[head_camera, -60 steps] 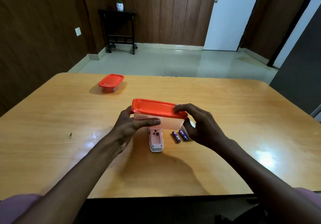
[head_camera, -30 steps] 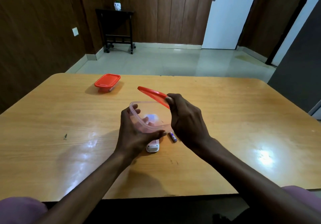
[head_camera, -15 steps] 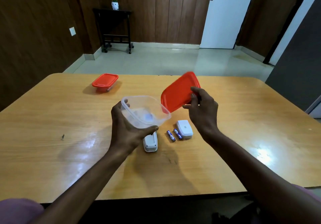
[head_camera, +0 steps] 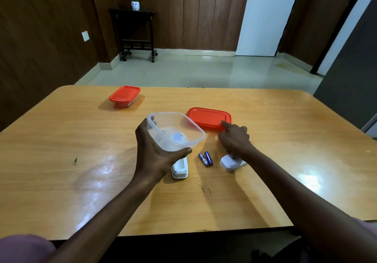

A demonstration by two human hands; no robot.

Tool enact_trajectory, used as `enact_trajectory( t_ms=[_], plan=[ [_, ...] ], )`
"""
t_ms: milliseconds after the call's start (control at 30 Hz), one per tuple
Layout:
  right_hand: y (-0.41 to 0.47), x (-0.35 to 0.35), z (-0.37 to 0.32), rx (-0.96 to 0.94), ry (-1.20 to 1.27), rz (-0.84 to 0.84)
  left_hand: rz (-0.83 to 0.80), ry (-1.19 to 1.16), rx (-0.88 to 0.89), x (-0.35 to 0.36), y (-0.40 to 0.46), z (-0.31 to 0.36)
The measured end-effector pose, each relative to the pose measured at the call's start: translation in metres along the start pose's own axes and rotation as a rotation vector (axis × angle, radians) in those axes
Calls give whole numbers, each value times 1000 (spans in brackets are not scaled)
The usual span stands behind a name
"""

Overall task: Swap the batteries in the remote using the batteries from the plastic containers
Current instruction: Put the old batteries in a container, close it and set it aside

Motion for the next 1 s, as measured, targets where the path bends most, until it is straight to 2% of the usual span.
enact_trajectory(
  t_ms=[67, 133, 200, 300, 400, 500, 633, 767, 833, 1000],
  plan=[
    [-3, -6, -1, -3, -30, 56, 4, 3, -4, 0, 0, 0],
    [-8, -17, -6, -32, -51, 187, 9, 5, -8, 2, -2, 1],
    [-20, -27, -19, -85, 68, 304, 8, 10, 0, 5, -6, 5],
    [-45, -31, -42, -155, 276, 263, -3, 7, 12, 15, -14, 13],
    [-70, -30, -40, -112, 405, 196, -58, 13, -11, 25, -24, 18],
    [-84, -44, -17, -31, 511, 230, -287, -177, -132, 44, -39, 24],
    [-89, -69, 14, 20, 460, 365, -538, -282, -228, 69, -57, 35],
    [-99, -89, 45, 47, 228, 443, -689, -183, -247, 85, -69, 39],
    [-104, -98, 55, 54, 86, 455, -778, -128, -265, 95, -79, 37],
    [-110, -100, 71, 89, -139, 406, -930, -197, -330, 114, -93, 35]
  ],
)
Point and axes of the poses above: each hand's wrist, its own y-axis towards the middle knuckle, its own x-axis out of the palm, z = x × y, the point moved 4 cm from there along y, towards the middle knuckle, and after that the axes turned 8 degrees about -x, right-handed, at the moved point
